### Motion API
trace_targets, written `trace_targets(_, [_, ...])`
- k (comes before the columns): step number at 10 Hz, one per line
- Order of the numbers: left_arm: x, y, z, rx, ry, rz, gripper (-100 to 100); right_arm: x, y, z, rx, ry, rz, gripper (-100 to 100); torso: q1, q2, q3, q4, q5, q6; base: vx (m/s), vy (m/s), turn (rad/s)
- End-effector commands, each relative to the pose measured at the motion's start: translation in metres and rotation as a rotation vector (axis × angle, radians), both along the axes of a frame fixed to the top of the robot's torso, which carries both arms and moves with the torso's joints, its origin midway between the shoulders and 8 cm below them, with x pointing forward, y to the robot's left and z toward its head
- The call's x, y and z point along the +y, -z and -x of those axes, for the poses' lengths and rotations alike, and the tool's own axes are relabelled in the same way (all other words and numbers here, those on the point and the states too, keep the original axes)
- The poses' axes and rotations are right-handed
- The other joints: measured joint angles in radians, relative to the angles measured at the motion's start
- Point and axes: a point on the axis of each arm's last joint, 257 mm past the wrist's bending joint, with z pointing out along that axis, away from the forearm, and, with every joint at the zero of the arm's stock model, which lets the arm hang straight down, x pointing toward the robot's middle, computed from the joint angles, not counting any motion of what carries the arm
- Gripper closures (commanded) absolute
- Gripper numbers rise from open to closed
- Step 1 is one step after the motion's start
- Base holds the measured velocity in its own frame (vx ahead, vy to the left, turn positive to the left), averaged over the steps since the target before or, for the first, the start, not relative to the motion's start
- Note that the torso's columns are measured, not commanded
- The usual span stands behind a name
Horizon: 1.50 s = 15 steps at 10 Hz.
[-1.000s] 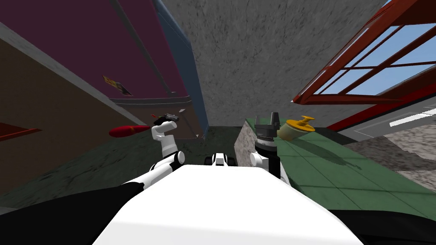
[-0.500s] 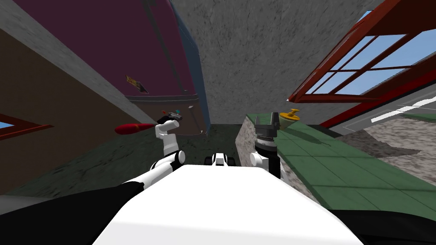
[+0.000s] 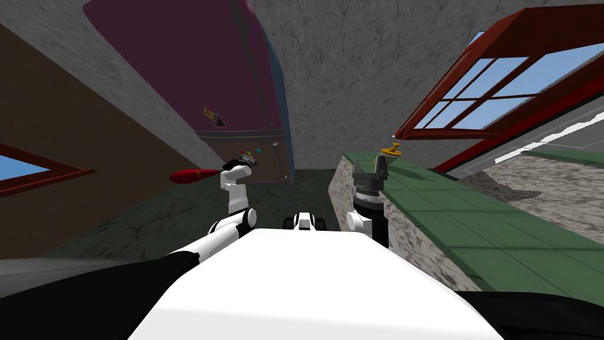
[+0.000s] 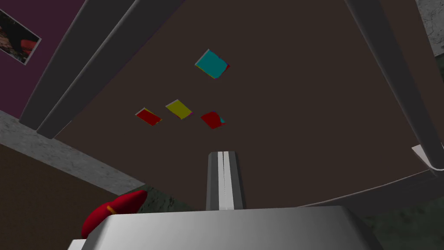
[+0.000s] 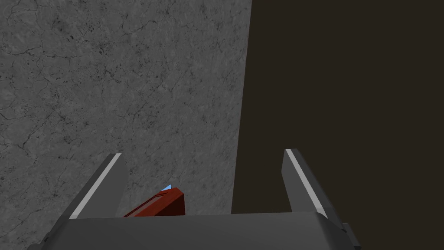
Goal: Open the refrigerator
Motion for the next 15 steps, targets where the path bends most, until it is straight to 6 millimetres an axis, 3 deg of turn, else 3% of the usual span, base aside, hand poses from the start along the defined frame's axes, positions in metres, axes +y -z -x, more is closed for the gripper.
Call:
trace_targets(1, [-0.017,0.000,-0.009,0.003,0.040,-0.001,100,0.000,0.000,0.000,0.000,0.000,0.000,0,-0.002,0.000,0.000,0.000,-0.002,0.001,-0.254,0.142,-0.026])
trace_targets(2, [-0.030,0.000,-0.016,0.005,0.074,-0.003,100,0.000,0.000,0.000,0.000,0.000,0.000,0,-0.003,-0.004,-0.002,-0.001,-0.002,0.000,-0.297,0.142,-0.024])
trace_targets(3, [-0.023,0.001,-0.012,0.004,0.057,-0.001,100,0.000,0.000,0.000,0.000,0.000,0.000,0,-0.001,-0.002,-0.001,-0.001,-0.001,0.000,-0.153,0.074,-0.015])
trace_targets(4, [-0.024,-0.001,-0.013,0.003,0.058,0.008,-100,0.000,0.000,0.000,0.000,0.000,0.000,0,-0.003,-0.008,-0.004,-0.002,-0.001,0.000,0.094,-0.005,-0.050])
trace_targets(15, [-0.024,-0.004,-0.019,0.010,0.050,0.069,-100,0.000,0.000,0.000,0.000,0.000,0.000,0,0.001,-0.002,-0.001,0.000,-0.001,0.000,0.213,-0.049,-0.044])
